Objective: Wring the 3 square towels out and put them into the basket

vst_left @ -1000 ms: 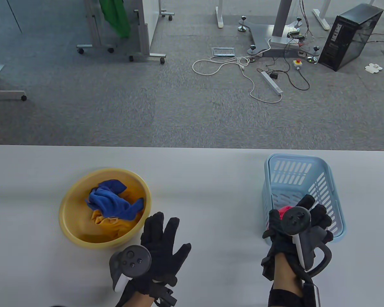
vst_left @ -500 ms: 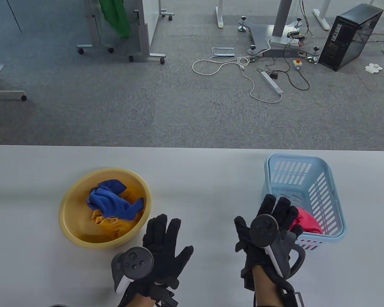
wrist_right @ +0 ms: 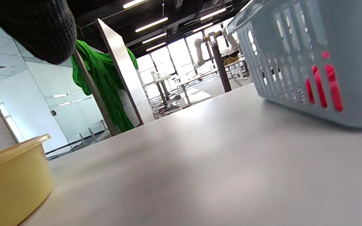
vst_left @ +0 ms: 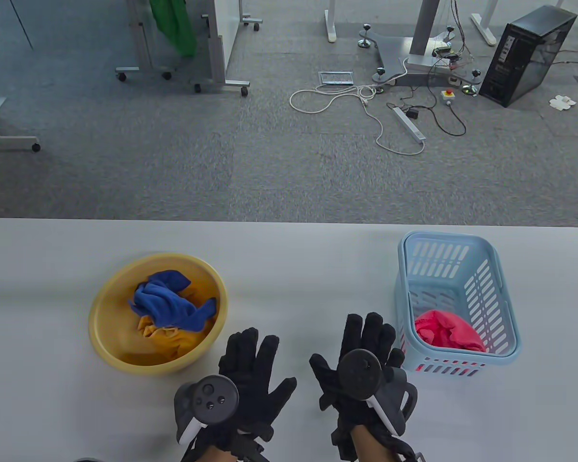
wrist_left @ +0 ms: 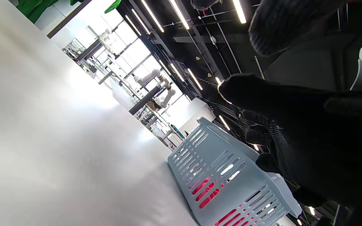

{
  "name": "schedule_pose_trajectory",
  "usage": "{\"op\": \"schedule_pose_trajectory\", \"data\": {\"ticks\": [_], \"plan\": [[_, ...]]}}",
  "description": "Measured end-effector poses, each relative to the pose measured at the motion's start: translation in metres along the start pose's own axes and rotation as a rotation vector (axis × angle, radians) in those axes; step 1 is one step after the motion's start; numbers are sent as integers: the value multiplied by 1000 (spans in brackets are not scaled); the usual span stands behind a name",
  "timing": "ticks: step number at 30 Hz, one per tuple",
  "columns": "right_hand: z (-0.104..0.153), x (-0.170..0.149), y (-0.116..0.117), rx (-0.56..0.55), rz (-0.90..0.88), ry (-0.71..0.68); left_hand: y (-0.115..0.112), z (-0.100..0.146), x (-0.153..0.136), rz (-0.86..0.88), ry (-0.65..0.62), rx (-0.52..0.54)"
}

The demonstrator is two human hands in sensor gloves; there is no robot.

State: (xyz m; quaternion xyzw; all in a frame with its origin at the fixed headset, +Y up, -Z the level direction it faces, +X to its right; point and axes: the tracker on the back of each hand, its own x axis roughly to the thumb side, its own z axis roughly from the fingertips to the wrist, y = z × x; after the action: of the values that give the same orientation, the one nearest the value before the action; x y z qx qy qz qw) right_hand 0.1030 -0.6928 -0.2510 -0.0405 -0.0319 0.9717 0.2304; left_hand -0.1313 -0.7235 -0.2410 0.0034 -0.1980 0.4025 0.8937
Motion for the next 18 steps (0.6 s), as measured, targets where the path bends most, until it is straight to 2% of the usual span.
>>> {"op": "schedule_pose_trajectory", "data": {"ticks": [10, 14, 18], "plan": [[4, -14, 32, -7, -138, -11, -2, -1, -5, -33, 28, 2], [7, -19, 36, -58, -165, -21, -6, -2, -6, -56, 36, -12], [6, -23, 45, -62, -214, -21, -12, -3, -9, -101, 55, -28]]}}
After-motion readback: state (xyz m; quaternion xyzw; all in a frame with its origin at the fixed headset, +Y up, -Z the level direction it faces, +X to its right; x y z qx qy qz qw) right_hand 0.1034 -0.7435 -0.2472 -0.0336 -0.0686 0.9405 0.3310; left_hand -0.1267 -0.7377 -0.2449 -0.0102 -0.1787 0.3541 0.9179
